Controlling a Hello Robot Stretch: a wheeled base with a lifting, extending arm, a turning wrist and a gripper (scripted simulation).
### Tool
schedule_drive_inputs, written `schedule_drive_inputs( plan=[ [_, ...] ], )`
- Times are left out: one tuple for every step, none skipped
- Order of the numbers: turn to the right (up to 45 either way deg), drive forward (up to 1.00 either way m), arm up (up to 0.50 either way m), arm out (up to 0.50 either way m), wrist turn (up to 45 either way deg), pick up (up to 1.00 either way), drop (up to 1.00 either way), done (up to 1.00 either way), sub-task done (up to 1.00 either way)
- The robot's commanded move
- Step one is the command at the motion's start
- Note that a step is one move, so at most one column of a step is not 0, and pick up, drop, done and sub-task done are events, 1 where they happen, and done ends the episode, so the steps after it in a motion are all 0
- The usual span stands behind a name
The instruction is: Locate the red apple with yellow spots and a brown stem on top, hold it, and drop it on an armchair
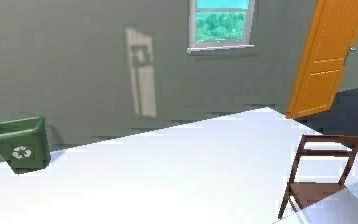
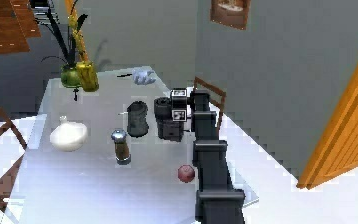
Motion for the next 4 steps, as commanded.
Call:
schedule_drive_inputs(
  plan=[
    [0.0, 0.0, -0.3, 0.0, 0.0, 0.0, 0.0, 0.0, 0.0],
    [0.0, 0.0, 0.0, 0.0, 0.0, 1.0, 0.0, 0.0, 0.0],
    [0.0, 0.0, 0.1, 0.0, 0.0, 0.0, 0.0, 0.0, 0.0],
    [0.0, 0.0, 0.28, 0.0, 0.0, 0.0, 0.0, 0.0, 0.0]
  ],
)
